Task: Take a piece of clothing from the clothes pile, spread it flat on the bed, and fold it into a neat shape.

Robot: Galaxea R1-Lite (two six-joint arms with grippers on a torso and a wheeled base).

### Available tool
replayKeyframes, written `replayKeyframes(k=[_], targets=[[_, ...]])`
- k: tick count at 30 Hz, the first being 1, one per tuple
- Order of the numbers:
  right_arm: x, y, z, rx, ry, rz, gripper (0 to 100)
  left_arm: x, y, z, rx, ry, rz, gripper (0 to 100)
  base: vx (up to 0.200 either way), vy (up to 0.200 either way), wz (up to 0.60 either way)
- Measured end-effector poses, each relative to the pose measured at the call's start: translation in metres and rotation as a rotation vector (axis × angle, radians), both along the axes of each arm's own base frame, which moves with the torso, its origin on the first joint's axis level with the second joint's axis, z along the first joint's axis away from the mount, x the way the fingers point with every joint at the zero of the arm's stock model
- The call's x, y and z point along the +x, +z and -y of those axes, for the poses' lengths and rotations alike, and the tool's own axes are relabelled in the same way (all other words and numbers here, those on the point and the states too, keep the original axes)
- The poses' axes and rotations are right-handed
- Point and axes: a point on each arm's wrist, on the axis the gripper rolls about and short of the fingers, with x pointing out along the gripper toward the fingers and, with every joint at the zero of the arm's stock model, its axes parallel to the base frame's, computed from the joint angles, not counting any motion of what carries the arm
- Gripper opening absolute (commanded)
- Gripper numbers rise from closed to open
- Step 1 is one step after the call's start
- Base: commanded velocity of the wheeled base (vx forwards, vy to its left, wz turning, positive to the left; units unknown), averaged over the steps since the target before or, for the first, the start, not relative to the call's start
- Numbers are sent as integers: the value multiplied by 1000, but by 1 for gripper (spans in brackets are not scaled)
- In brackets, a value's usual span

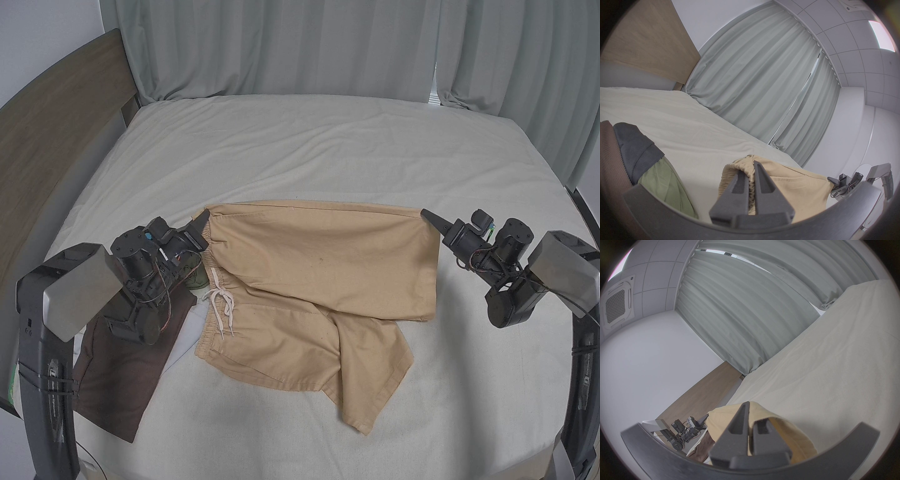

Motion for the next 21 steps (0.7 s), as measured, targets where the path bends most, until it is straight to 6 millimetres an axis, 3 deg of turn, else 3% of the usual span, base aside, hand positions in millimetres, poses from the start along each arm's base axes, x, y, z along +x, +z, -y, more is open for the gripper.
replayKeyframes(k=[7,8,10,11,21], targets=[[10,-4,3,1,-8,14,0,6,-7,0,-1,2,-13,0,0,0,0],[11,-5,4,1,-10,17,100,7,-8,0,0,2,-18,0,0,0,0],[14,-3,7,2,-17,30,100,10,-9,0,1,4,-27,0,0,0,0],[15,-3,8,3,-20,36,100,11,-9,0,1,5,-28,100,0,0,0],[26,-8,17,11,-71,37,100,15,-9,10,-74,-34,-95,100,0,0,0]])
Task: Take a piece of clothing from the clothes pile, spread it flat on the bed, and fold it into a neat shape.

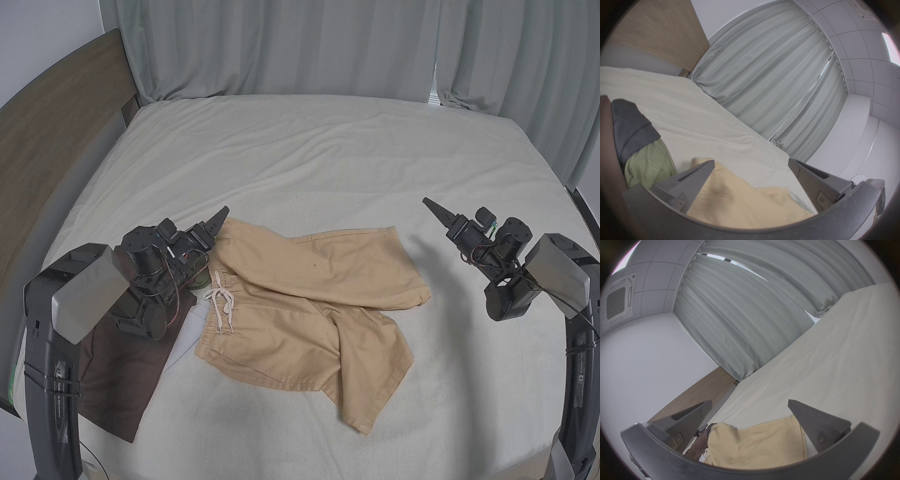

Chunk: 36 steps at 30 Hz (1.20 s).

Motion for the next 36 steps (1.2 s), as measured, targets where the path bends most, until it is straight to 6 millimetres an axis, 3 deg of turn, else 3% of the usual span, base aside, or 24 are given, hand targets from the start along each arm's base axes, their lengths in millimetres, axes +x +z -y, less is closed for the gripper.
replayKeyframes(k=[10,16,27,36], targets=[[-29,-12,-1,-15,-4,-96,100,-16,-10,0,9,1,-110,100,0,0,0],[-62,-10,-1,-40,-5,-174,100,-45,-7,-9,27,5,-180,100,0,0,0],[-133,10,-17,-62,55,-260,100,-108,19,-34,45,-46,-195,100,0,0,0],[-169,9,-35,-111,122,-300,100,-145,32,-52,111,-60,-177,100,0,0,0]])
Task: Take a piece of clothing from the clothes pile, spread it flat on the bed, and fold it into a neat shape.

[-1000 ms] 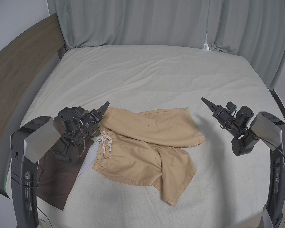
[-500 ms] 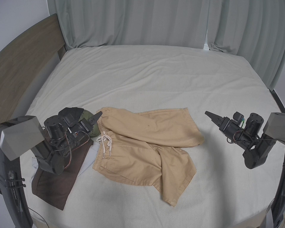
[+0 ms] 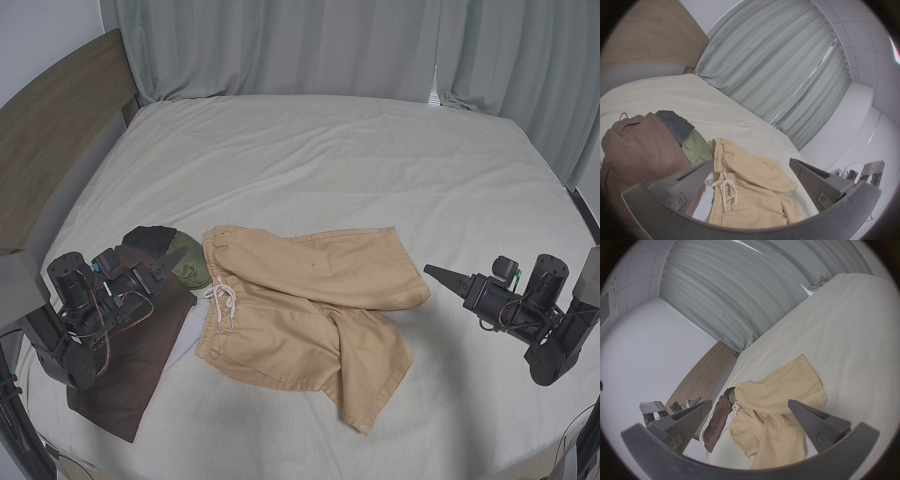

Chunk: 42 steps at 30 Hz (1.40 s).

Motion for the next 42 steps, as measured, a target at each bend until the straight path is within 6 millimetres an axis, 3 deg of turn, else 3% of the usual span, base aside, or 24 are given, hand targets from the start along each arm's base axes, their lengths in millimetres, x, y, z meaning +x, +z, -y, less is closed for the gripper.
replayKeyframes(k=[16,23,32,42], targets=[[-12,-8,-3,-36,14,-29,100,-40,-15,-9,138,-74,-57,100,0,0,0],[-7,-27,-1,-79,-9,-68,100,-51,-27,-13,120,-159,-125,100,0,0,0],[-1,-48,1,-90,-21,-135,100,-48,-46,-14,114,-162,-191,100,0,0,0],[2,-71,4,-102,-31,-211,100,-46,-54,-13,112,-168,-218,100,0,0,0]])
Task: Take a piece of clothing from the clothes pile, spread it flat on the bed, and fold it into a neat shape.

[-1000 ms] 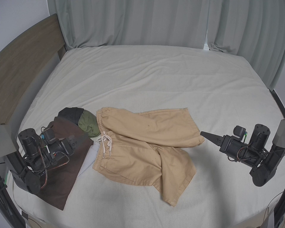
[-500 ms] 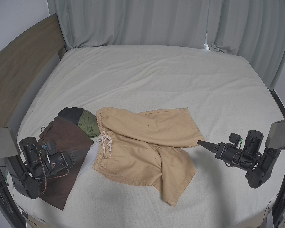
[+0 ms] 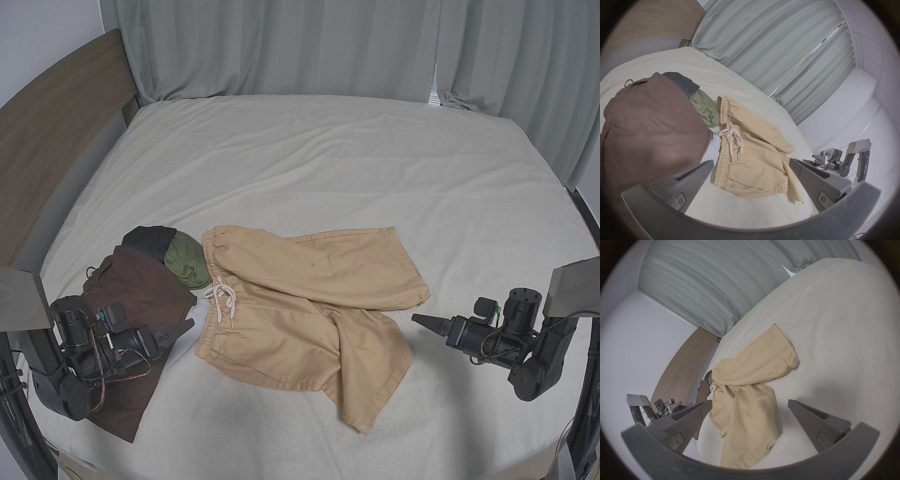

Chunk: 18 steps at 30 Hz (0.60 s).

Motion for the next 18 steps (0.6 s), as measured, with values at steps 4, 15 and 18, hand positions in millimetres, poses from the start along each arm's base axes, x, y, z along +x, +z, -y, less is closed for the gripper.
replayKeyframes(k=[4,15,18], targets=[[-1,-10,-2,-7,3,-37,100,0,-1,0,0,0,-5,100,0,0,0],[-2,-43,-11,-27,18,-140,100,0,-1,1,3,2,-4,100,0,0,0],[-3,-48,-15,-31,32,-157,100,0,-2,1,4,3,-5,100,0,0,0]])
